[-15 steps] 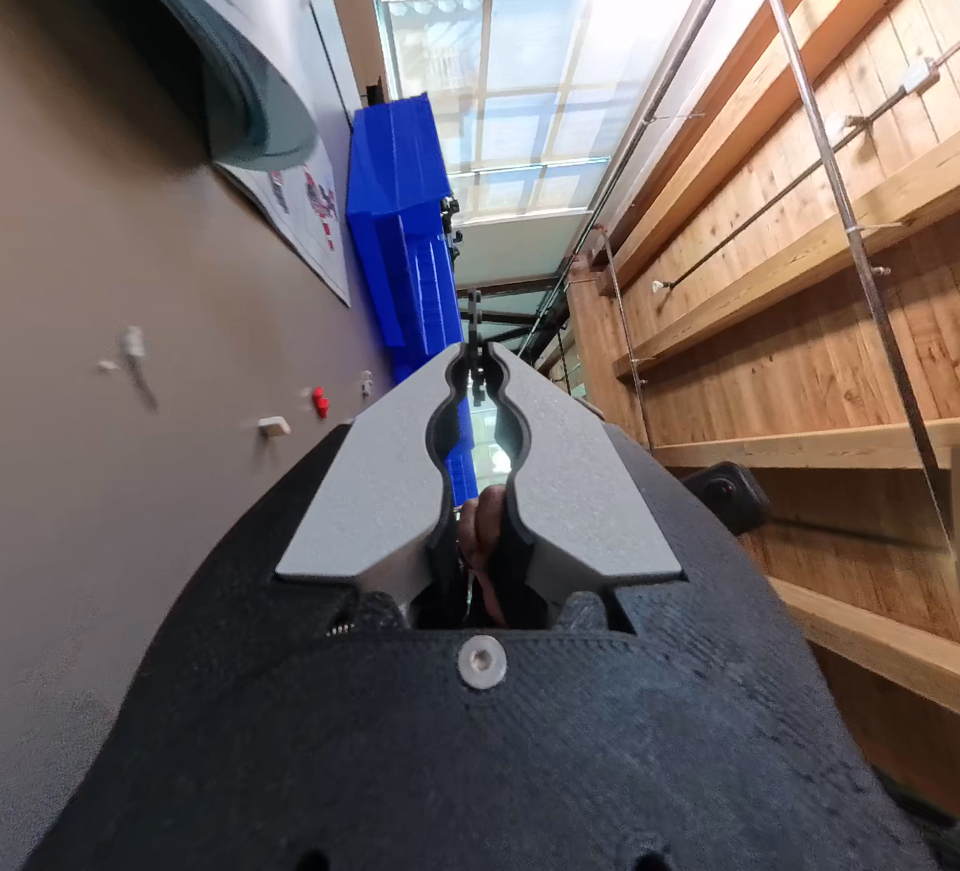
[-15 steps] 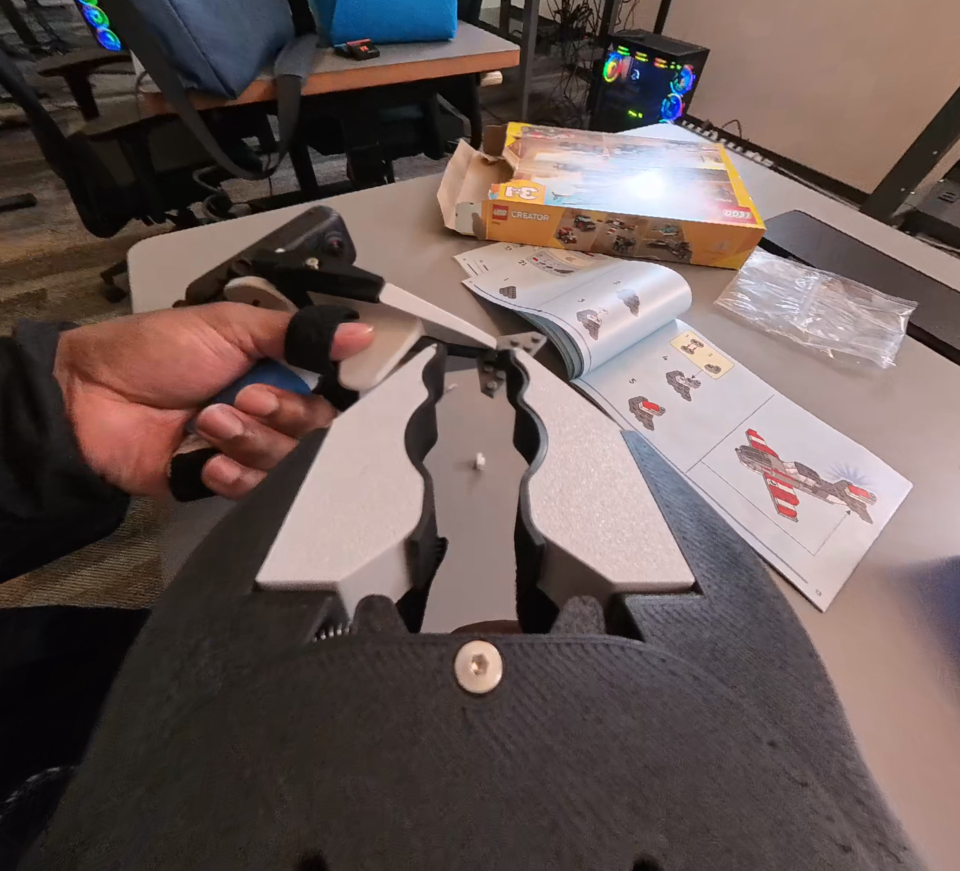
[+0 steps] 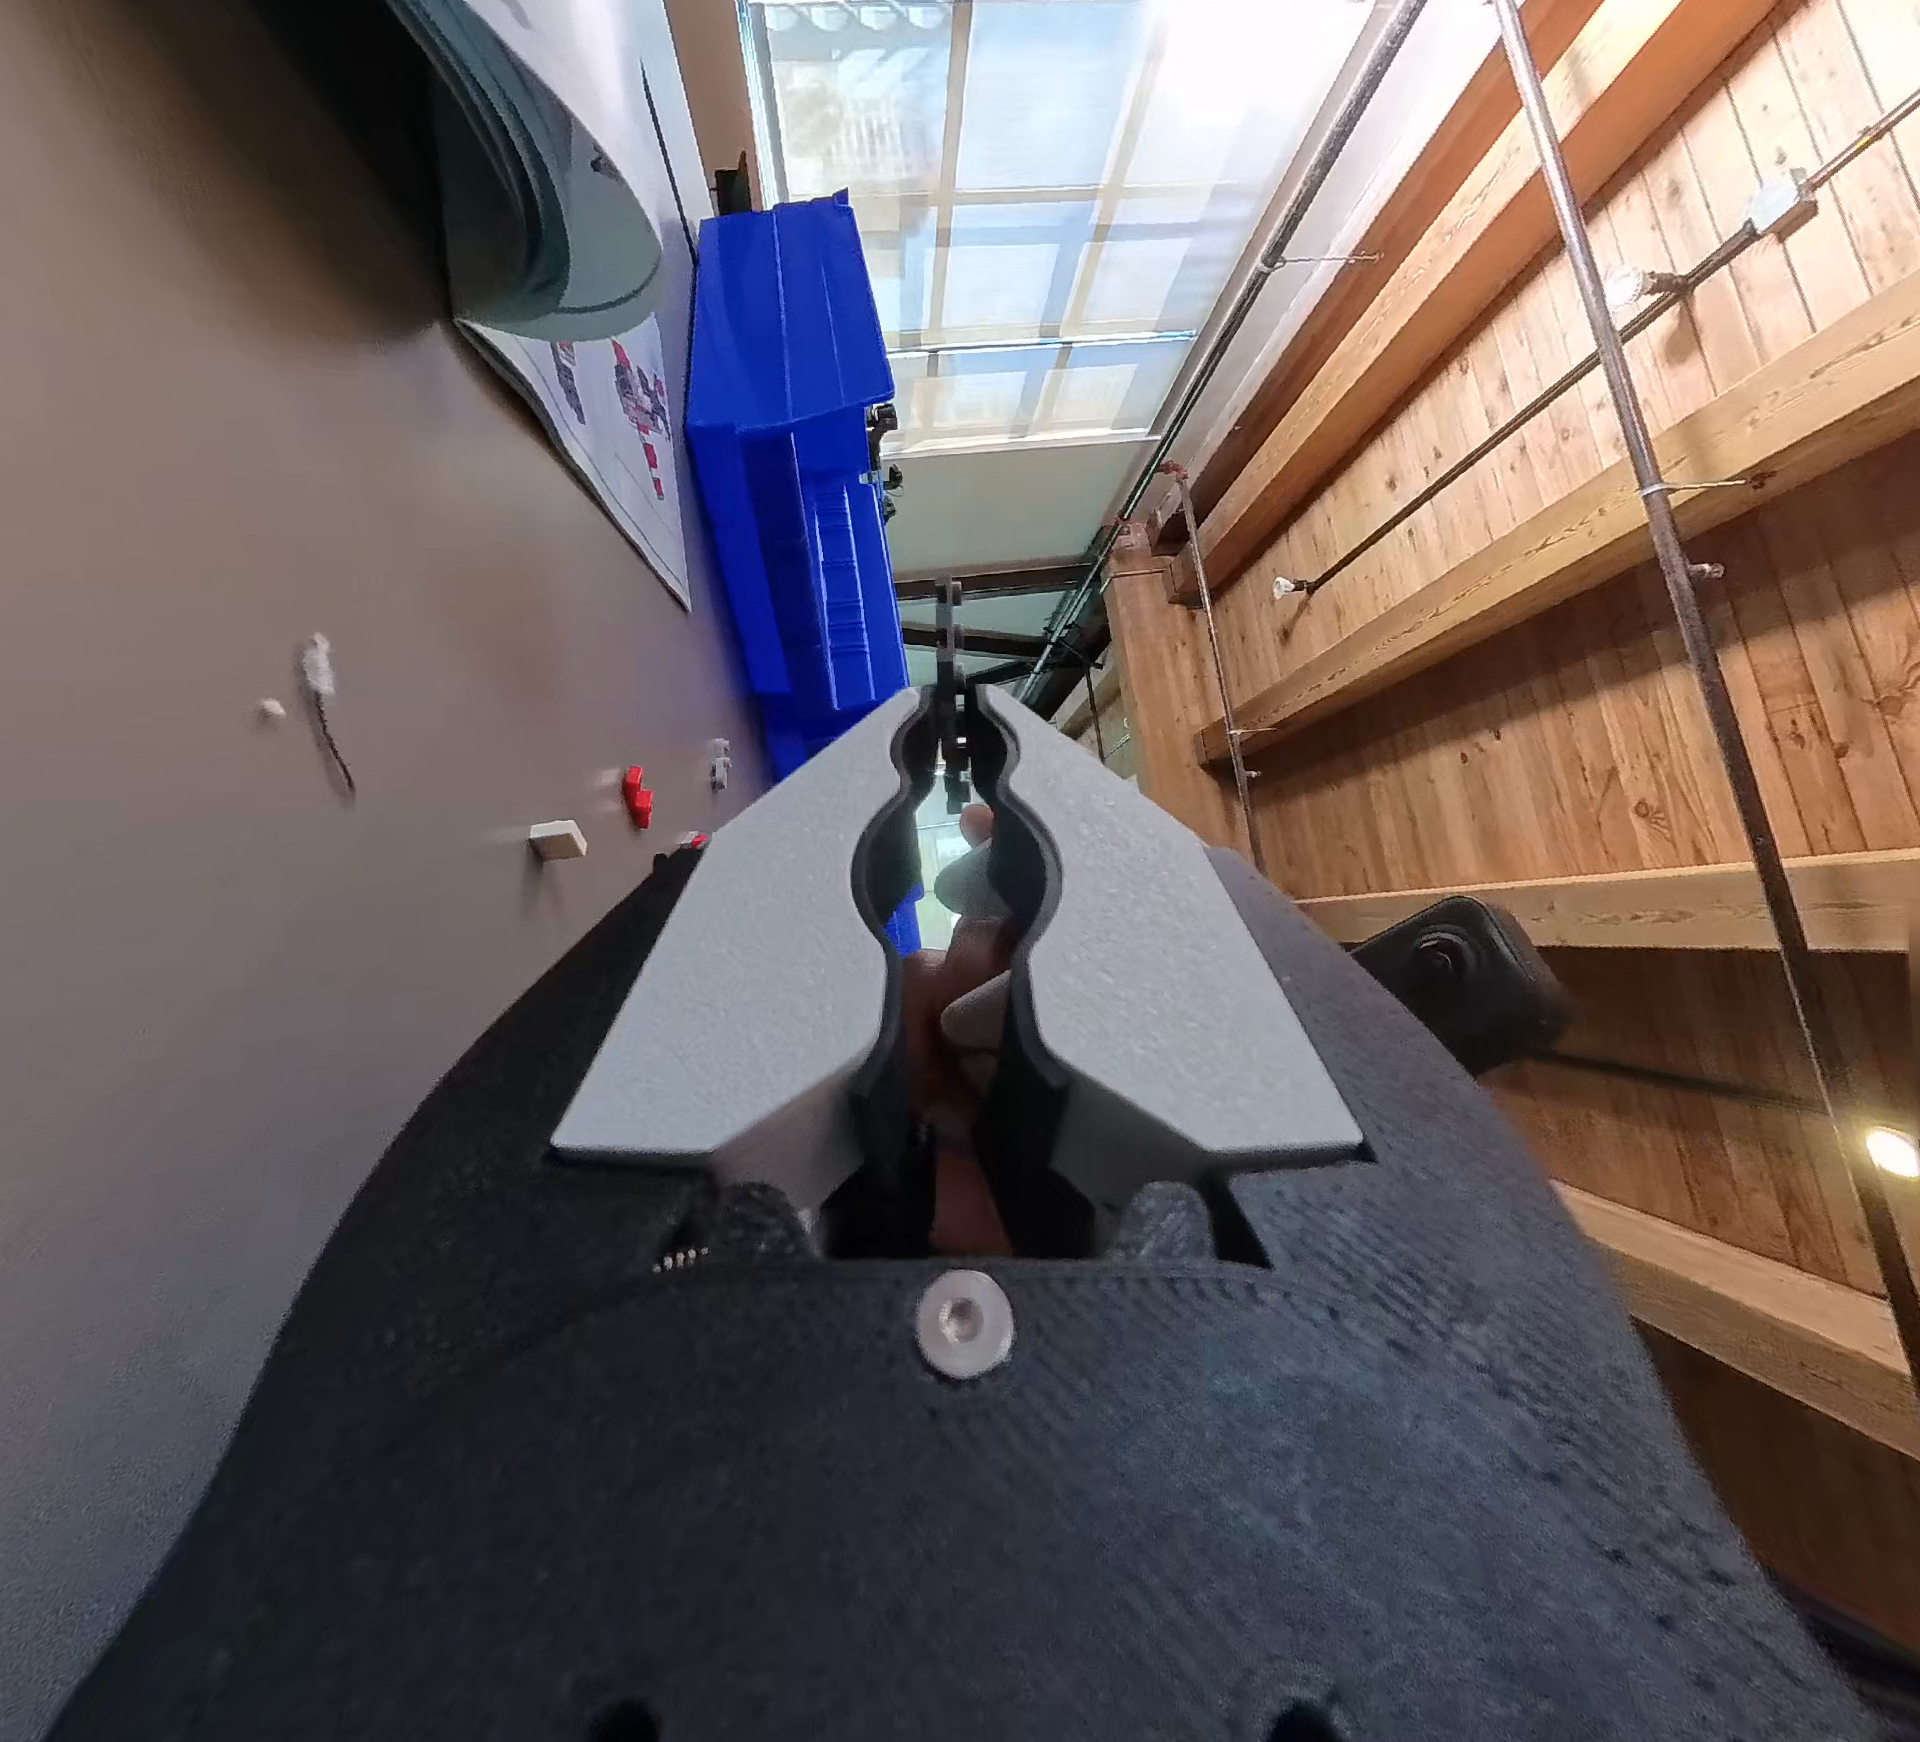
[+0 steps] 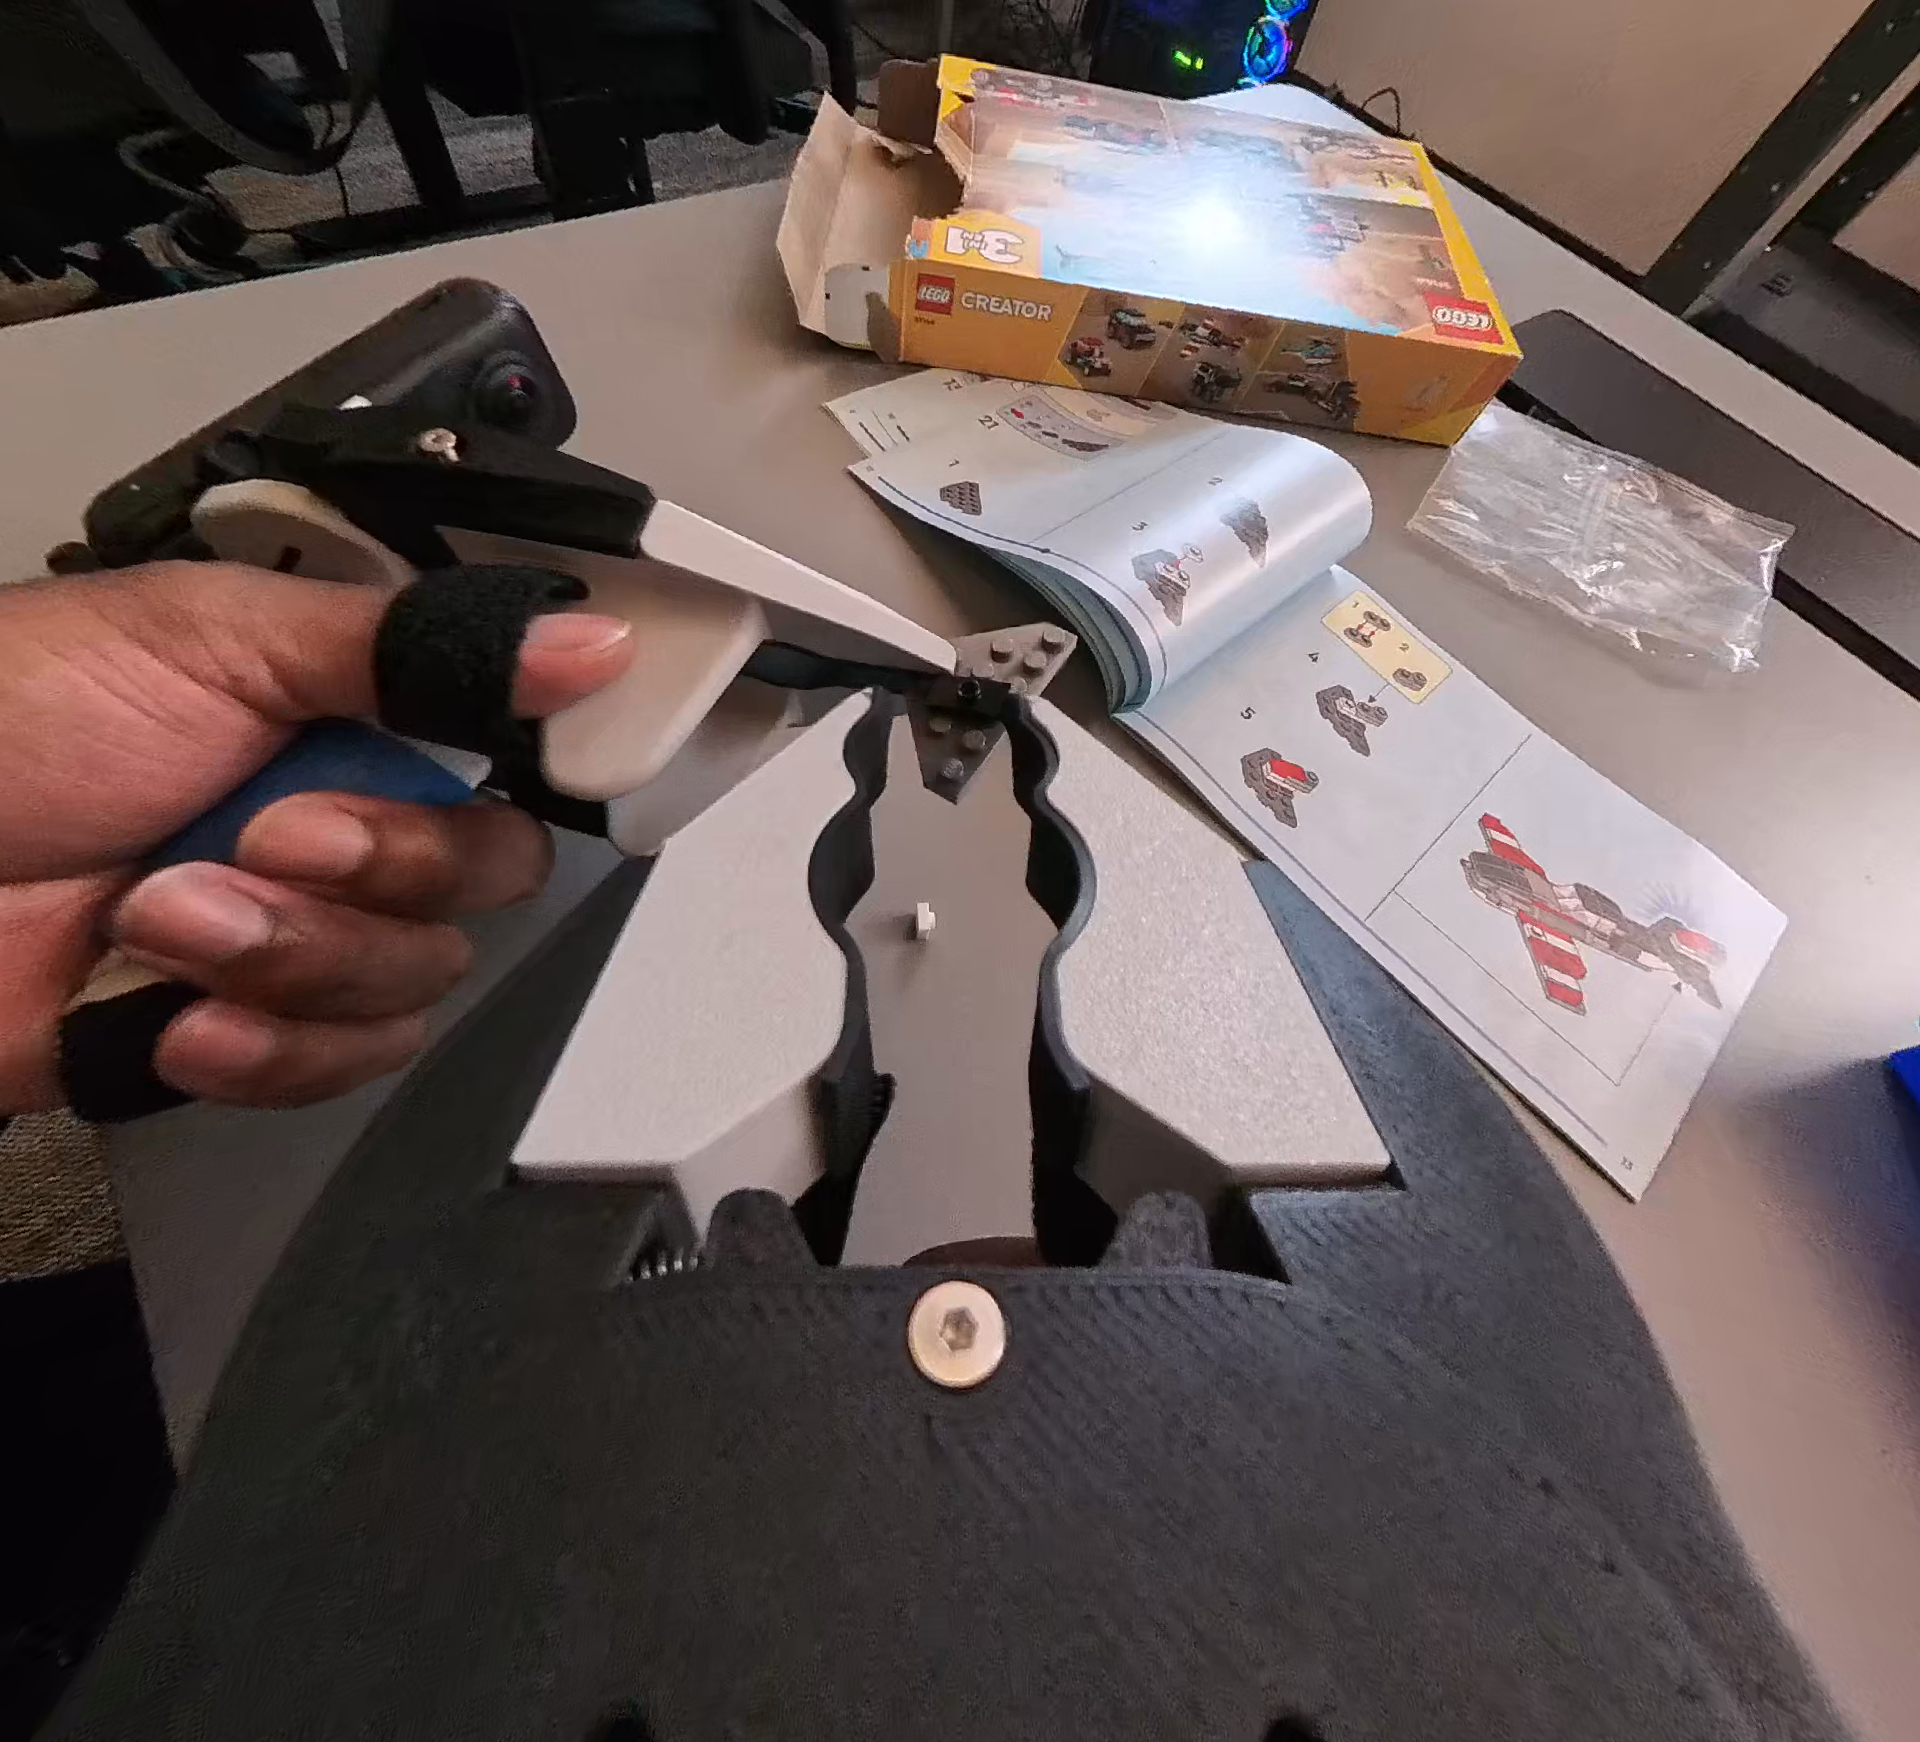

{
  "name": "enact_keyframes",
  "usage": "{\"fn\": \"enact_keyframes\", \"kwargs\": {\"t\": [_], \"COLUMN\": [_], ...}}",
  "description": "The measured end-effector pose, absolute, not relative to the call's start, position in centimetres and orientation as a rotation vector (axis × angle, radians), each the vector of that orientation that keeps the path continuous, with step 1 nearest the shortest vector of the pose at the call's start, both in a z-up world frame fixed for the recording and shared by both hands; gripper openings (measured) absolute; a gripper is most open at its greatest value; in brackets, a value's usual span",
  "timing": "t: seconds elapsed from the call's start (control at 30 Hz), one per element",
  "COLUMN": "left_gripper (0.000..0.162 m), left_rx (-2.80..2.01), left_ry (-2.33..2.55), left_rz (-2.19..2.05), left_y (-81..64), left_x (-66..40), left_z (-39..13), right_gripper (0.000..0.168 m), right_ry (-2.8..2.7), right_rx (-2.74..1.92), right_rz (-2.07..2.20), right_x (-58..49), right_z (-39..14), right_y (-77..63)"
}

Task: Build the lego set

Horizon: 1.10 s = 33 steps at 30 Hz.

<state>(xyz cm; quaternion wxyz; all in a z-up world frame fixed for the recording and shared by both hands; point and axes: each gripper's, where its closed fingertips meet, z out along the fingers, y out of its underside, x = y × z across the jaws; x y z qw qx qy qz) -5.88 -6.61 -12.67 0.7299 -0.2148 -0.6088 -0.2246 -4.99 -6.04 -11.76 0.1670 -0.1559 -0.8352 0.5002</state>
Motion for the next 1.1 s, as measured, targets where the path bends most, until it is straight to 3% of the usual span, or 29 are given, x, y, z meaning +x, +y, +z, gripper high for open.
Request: {"fn": "enact_keyframes", "kwargs": {"t": [1.1], "left_gripper": [0.005], "left_rx": [-0.573], "left_ry": [-1.323], "left_rz": [-0.521], "left_y": [-4.6], "left_x": [-5.5], "left_z": [-12.4], "right_gripper": [0.019], "right_ry": [-2.515], "right_rx": [-0.319], "right_rz": [1.429], "right_x": [-5.2], "right_z": [-12.2], "right_y": [-4.5]}}
